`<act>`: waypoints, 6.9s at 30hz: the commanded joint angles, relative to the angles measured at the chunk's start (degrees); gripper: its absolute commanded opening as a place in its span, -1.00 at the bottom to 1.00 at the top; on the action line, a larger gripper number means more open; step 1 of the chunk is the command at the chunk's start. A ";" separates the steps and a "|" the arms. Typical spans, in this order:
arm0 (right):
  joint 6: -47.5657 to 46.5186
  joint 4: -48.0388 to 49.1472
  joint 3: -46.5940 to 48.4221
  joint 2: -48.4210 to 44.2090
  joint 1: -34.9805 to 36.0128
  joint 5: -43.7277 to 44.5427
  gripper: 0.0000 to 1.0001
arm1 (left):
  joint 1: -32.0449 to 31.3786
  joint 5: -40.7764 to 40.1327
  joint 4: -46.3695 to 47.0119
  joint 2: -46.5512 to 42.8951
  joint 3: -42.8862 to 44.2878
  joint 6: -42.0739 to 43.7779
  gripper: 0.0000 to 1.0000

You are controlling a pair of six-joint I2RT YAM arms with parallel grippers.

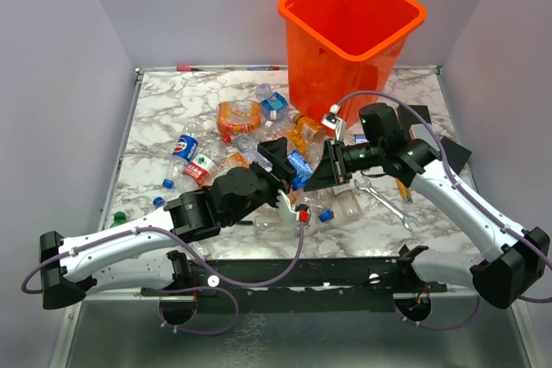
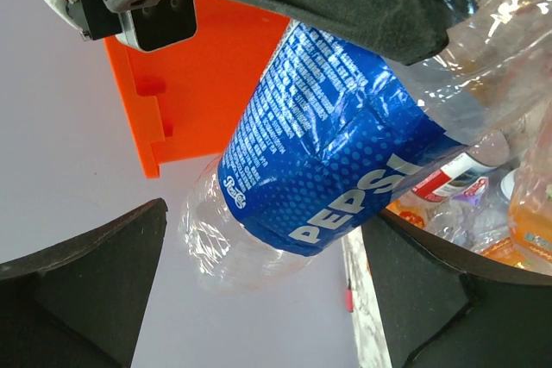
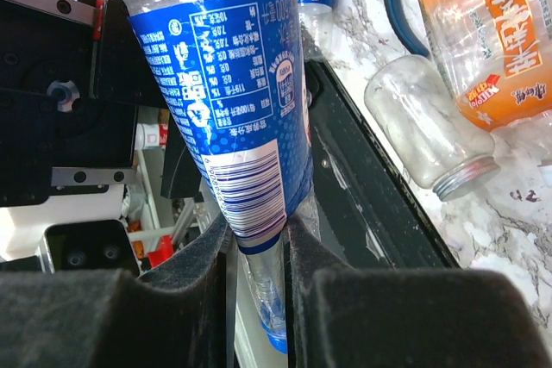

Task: Put the plastic bottles in the bin
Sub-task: Place the plastic bottle in the trash bin, then pick up the plastic bottle at the center of the board.

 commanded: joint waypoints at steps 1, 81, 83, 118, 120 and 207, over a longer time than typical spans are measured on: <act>-2.57 -3.24 3.02 1.40 0.64 -1.41 -0.99 | -0.54 -2.21 -3.84 0.78 2.78 3.50 0.78; 1.18 21.52 -3.42 -26.27 1.02 33.45 0.82 | -0.53 14.86 14.64 -6.89 -12.29 -102.82 -0.66; 1.13 20.99 -3.01 -24.94 1.68 33.45 0.80 | -0.49 14.70 14.58 -7.27 -12.69 -103.20 -0.66; -0.93 19.40 9.12 -9.02 19.04 46.98 -0.99 | -0.55 5.65 13.16 -13.06 -15.08 -104.19 0.98; -2.58 16.75 11.76 -9.85 18.99 49.60 -0.99 | -0.48 1.23 13.16 -16.49 -16.16 -104.45 0.98; 13.37 8.02 -35.48 -30.58 -8.89 51.47 0.68 | -0.54 -17.73 -8.63 -16.55 -14.96 -101.13 0.98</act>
